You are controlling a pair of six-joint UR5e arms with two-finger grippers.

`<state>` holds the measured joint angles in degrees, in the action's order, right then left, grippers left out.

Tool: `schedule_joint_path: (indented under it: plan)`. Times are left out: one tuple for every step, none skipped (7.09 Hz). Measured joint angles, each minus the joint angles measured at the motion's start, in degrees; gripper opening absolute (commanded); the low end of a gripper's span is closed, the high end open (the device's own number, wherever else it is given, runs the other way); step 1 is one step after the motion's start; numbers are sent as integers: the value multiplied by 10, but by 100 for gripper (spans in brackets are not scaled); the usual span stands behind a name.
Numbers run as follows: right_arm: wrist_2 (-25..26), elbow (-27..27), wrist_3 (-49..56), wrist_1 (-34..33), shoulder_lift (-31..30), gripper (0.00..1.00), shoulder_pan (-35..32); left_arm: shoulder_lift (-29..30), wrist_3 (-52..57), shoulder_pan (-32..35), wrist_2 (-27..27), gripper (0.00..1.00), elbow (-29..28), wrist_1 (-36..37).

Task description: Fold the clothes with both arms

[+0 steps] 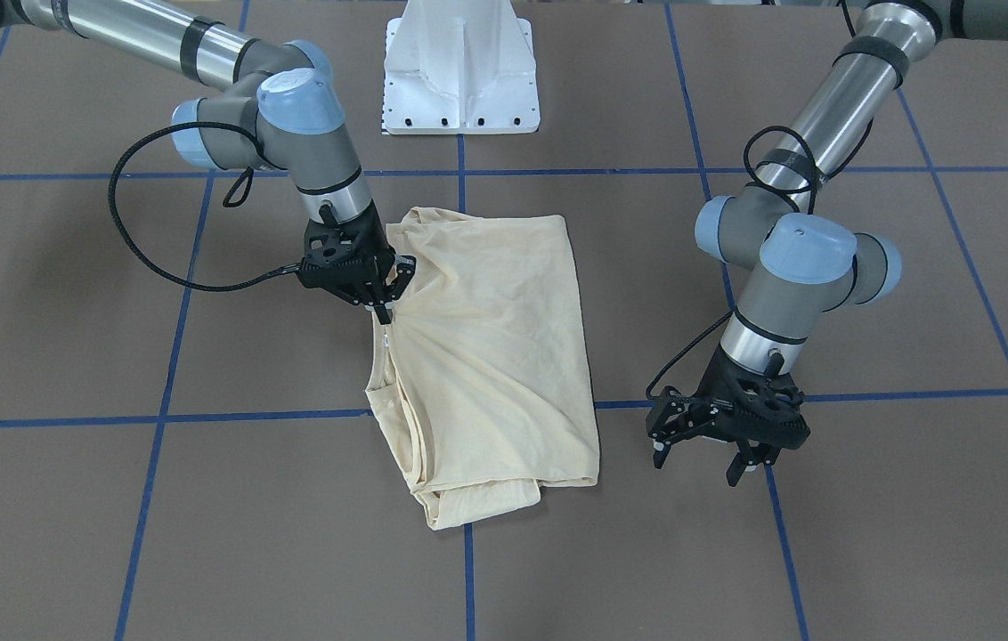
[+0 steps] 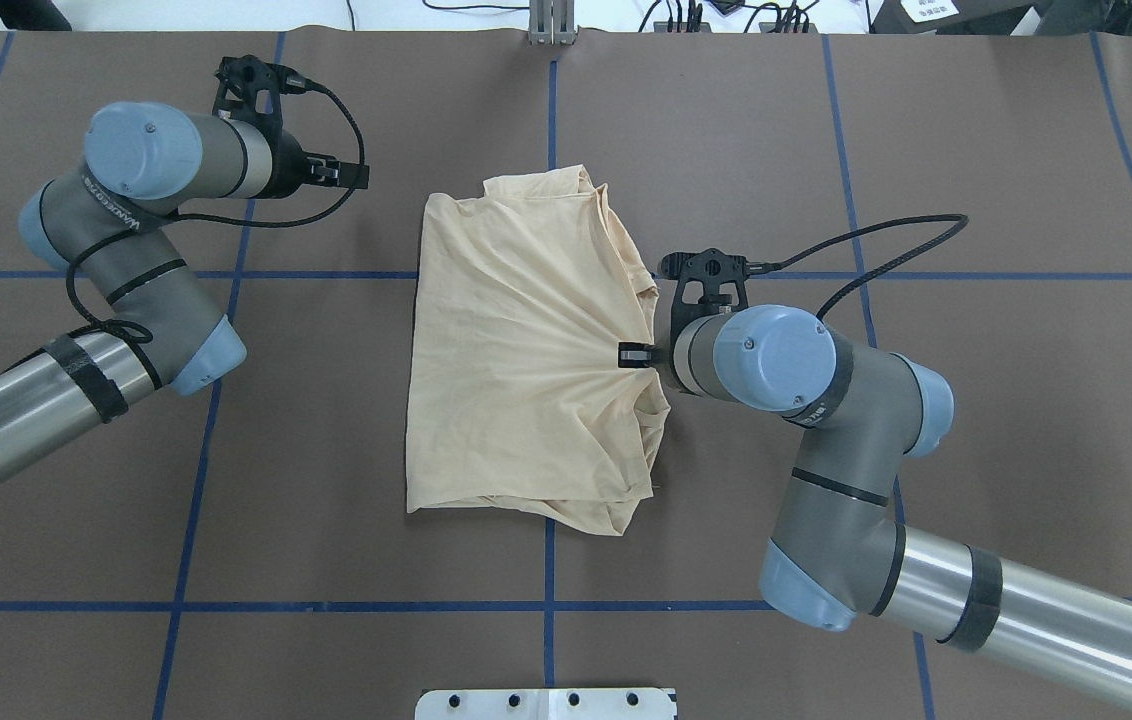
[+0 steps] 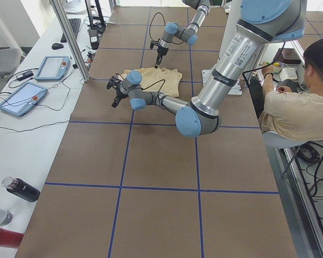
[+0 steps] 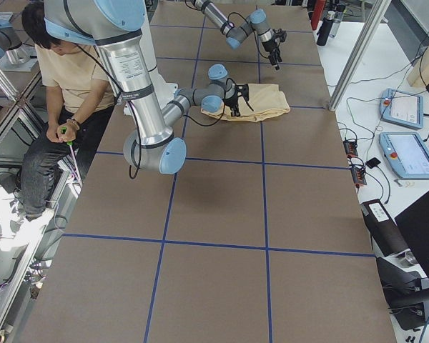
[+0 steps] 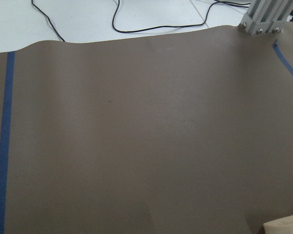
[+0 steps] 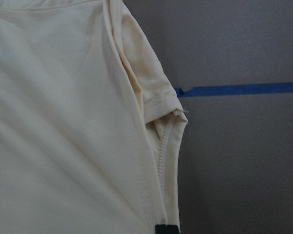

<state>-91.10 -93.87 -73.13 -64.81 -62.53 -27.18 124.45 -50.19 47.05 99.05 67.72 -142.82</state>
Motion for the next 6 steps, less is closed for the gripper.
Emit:
schedule_joint_path:
  plan:
    - [3,-1,0,1,-4,100,-1,0,0,0,0,100,0,0]
    - [8,-1,-2,0,-5,100,-1,0,0,0,2,100,3,1]
    - [10,-3,-4,-1,-4,100,-6,0,0,0,15,100,12,4]
    - [3,-11,-5,-4,-3,100,-17,-5,-4,1,34,100,29,7]
    - [-11,-30,-7,-16,-4,100,-27,-17,-19,0,55,100,58,17]
    - [-22,-67,-8,-52,-11,100,-33,-39,-46,-4,74,100,116,49]
